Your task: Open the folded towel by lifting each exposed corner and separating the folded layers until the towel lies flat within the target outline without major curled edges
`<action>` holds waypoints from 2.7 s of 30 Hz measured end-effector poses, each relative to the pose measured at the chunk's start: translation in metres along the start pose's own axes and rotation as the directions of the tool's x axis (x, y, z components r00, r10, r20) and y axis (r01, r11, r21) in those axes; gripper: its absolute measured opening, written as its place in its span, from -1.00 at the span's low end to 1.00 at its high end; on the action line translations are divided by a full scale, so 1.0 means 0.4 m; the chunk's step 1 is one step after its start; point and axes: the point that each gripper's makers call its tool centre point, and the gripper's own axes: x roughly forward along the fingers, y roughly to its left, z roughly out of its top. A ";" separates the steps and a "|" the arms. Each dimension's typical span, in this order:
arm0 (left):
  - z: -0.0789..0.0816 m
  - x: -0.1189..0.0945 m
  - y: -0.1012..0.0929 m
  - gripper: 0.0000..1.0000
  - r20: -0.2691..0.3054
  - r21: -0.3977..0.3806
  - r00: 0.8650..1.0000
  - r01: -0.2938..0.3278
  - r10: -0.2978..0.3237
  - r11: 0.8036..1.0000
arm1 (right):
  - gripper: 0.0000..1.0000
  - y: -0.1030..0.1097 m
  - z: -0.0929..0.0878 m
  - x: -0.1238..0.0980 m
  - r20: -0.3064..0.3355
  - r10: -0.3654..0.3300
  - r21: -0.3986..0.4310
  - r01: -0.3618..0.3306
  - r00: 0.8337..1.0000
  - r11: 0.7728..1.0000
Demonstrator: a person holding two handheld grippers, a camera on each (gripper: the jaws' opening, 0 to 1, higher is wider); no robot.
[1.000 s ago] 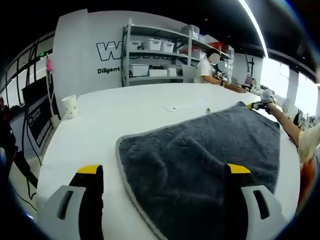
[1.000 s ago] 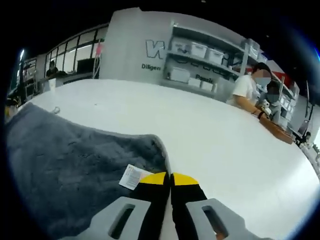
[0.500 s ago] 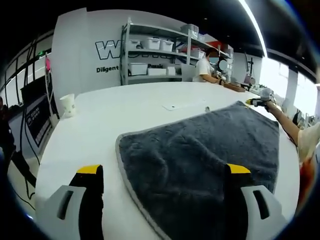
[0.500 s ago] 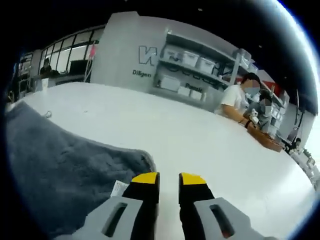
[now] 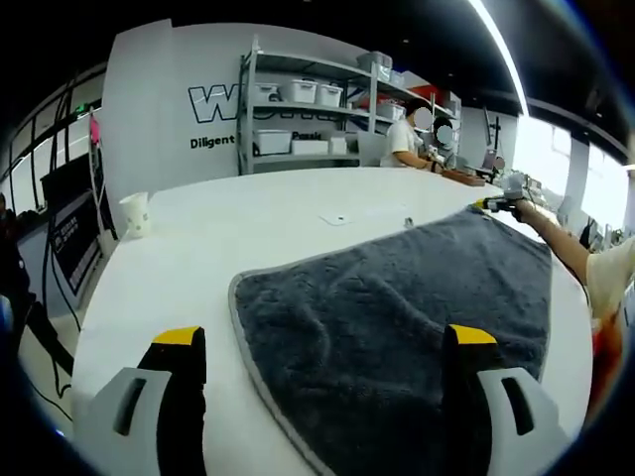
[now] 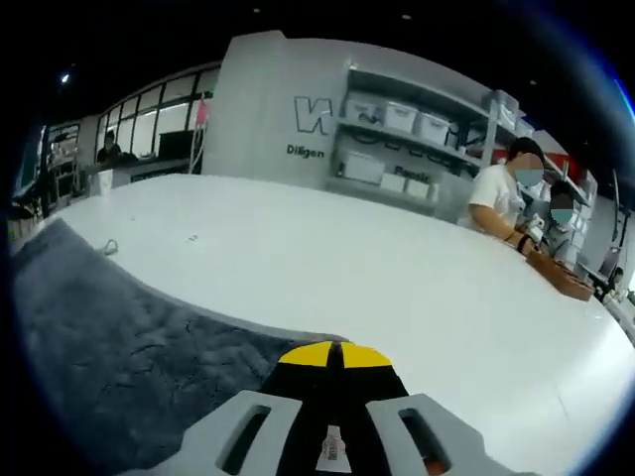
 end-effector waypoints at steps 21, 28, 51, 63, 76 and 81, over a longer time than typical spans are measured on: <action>0.036 -0.017 -0.041 0.95 0.045 0.014 0.999 0.027 -0.027 1.000 | -0.15 0.025 0.034 -0.104 0.036 0.058 0.091 -0.061 0.998 0.994; 0.044 -0.025 -0.070 0.94 0.054 0.043 0.998 0.038 -0.040 0.998 | 0.29 0.094 0.019 -0.241 0.052 0.199 0.058 -0.202 0.979 0.978; -0.141 -0.227 -0.193 -0.38 0.081 0.016 0.995 -0.056 0.055 0.998 | -0.22 0.184 -0.198 -0.621 -0.144 0.287 -0.049 -0.297 0.947 0.954; -0.238 -0.211 -0.195 -0.39 -0.036 0.062 0.998 -0.040 0.042 0.997 | -0.52 0.209 -0.286 -0.615 -0.262 0.278 -0.052 -0.301 0.924 0.952; -0.258 -0.206 -0.193 -0.54 -0.081 0.078 0.995 -0.047 0.054 0.996 | -0.63 0.206 -0.303 -0.614 -0.284 0.295 -0.022 -0.314 0.912 0.949; -0.264 -0.215 -0.193 -0.62 -0.088 0.080 0.995 -0.043 0.050 0.996 | -0.61 0.199 -0.309 -0.620 -0.281 0.306 -0.008 -0.321 0.910 0.947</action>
